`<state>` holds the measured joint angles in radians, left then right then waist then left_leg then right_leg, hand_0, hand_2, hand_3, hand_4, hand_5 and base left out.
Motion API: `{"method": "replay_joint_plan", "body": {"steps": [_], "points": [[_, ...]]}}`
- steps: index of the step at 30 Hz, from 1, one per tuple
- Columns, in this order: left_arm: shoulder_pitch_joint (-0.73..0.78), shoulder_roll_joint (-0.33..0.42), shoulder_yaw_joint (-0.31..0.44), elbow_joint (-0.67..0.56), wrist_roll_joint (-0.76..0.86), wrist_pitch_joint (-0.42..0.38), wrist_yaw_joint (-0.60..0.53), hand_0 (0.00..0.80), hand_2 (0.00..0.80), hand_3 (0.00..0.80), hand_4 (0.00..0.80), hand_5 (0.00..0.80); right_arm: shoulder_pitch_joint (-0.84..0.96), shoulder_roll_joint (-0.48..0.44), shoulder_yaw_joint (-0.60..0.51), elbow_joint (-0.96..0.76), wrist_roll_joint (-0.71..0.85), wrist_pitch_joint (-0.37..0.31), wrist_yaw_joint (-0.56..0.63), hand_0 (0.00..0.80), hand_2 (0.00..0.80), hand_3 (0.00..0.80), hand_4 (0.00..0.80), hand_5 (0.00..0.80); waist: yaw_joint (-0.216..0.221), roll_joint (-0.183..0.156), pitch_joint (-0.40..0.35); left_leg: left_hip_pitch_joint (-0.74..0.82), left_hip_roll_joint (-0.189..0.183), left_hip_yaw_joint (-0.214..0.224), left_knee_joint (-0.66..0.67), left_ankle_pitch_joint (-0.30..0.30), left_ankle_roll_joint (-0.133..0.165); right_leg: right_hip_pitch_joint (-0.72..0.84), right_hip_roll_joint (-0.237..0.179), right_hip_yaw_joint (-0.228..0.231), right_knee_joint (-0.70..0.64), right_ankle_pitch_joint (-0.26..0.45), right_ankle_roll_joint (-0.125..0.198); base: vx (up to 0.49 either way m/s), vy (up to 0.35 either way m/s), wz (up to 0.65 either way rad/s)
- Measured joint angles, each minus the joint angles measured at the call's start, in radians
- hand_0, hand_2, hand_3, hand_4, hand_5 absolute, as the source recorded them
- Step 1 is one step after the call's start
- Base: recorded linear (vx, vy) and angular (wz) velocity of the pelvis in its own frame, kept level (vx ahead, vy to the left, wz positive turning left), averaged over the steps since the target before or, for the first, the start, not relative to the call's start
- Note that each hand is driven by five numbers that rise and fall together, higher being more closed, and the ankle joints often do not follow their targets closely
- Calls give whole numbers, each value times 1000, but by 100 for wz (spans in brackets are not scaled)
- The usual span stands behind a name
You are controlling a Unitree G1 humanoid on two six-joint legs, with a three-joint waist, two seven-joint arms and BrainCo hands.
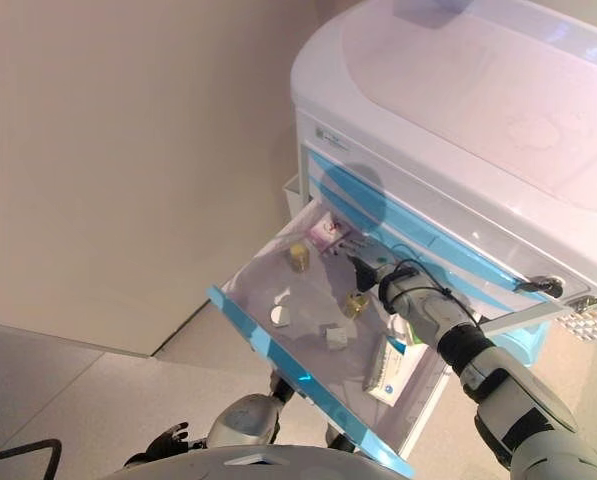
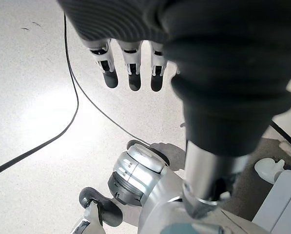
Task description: Open the drawer and pick up the medicine
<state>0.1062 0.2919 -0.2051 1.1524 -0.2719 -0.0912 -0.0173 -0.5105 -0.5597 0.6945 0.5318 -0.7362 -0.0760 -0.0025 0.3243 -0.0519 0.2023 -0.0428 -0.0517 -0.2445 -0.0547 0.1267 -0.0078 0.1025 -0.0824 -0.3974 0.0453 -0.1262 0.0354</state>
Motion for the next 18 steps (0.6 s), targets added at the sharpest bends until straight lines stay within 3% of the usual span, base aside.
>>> {"method": "replay_joint_plan", "body": {"steps": [5, 11, 18], "points": [[0, 0, 0, -1, 0, 0, 0, 0, 0, 0, 0, 0, 6, 0, -9, -1, 28, 5, -91, 0, 0, 0, 0, 0, -7, -4, 2, 2, 1, 0, -8, 1, -1, 0, 2, 0, -7, 0, 0, 0, 0, 0], [10, -2, 0, -23, 0, -3, 1, 0, 0, 0, 0, 0, 83, 0, -120, -63, 94, -57, -269, 0, 0, 0, 0, 0, -15, -4, 3, 5, 1, 4, -19, 3, 1, -1, 0, 3, -13, 1, 1, 8, 24, -2], [12, -3, 0, -31, 0, -21, -9, 0, 0, 0, 0, 0, 139, -10, -151, -115, 118, -97, -281, 0, 0, 0, 0, 0, -48, 2, 5, 13, 3, 29, -24, 2, 1, -1, -1, 20, -13, 1, 2, 9, 5, -7]]}}
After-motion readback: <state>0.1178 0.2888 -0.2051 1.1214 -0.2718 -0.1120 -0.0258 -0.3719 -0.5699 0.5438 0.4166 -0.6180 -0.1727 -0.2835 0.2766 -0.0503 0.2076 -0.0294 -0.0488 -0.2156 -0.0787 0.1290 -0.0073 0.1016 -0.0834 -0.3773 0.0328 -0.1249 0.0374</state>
